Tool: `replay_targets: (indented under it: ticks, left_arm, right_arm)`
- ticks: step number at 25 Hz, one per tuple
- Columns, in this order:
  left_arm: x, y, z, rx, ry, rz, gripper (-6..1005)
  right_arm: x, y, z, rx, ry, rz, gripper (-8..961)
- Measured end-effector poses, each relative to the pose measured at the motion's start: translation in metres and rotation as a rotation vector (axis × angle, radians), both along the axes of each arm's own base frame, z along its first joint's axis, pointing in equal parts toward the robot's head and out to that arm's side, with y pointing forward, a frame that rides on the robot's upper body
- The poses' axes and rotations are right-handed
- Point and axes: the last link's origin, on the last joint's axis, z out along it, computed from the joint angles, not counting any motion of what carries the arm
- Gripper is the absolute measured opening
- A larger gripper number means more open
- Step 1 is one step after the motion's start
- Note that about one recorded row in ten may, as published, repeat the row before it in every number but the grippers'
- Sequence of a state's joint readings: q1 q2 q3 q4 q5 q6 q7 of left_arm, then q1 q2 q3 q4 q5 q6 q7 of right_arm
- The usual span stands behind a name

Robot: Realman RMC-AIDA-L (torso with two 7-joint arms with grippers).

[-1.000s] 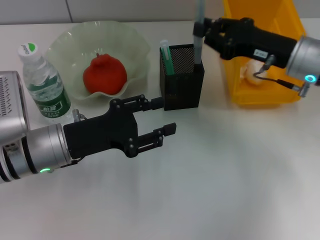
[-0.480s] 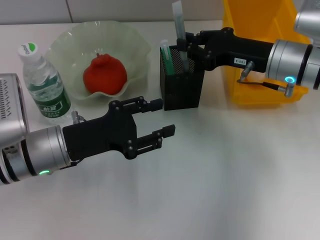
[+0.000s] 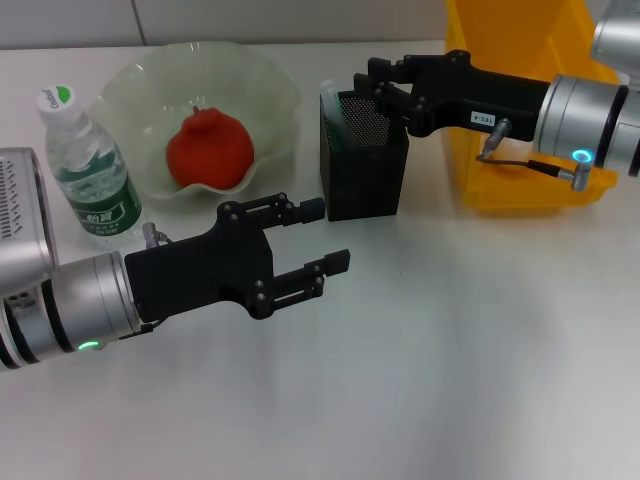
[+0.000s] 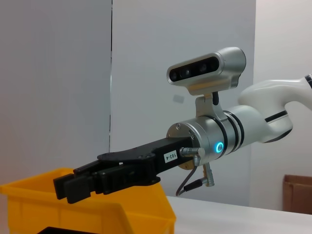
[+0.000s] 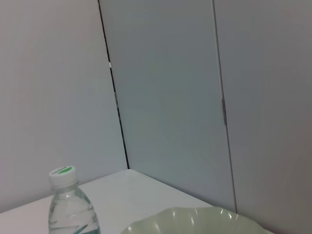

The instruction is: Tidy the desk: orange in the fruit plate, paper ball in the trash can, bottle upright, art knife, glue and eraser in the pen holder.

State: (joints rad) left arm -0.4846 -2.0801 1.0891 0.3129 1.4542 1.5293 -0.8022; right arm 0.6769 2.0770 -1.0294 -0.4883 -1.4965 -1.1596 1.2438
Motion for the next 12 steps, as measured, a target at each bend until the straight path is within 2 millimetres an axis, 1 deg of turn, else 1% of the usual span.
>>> replay_targets:
  ticks: [4, 7, 12]
  left_arm:
    - [0.0, 0.0, 0.0, 0.0, 0.0, 0.0, 649]
    - [0.0, 0.0, 0.0, 0.0, 0.0, 0.0, 649]
    - [0.0, 0.0, 0.0, -0.001, -0.001, 0.0, 650]
  right_arm:
    - [0.0, 0.0, 0.003, 0.009, 0.003, 0.007, 238]
    - [-0.001, -0.003, 0.01, 0.027, 0.016, 0.026, 251]
    - [0.003, -0.021, 0.032, 0.038, 0.063, 0.084, 273]
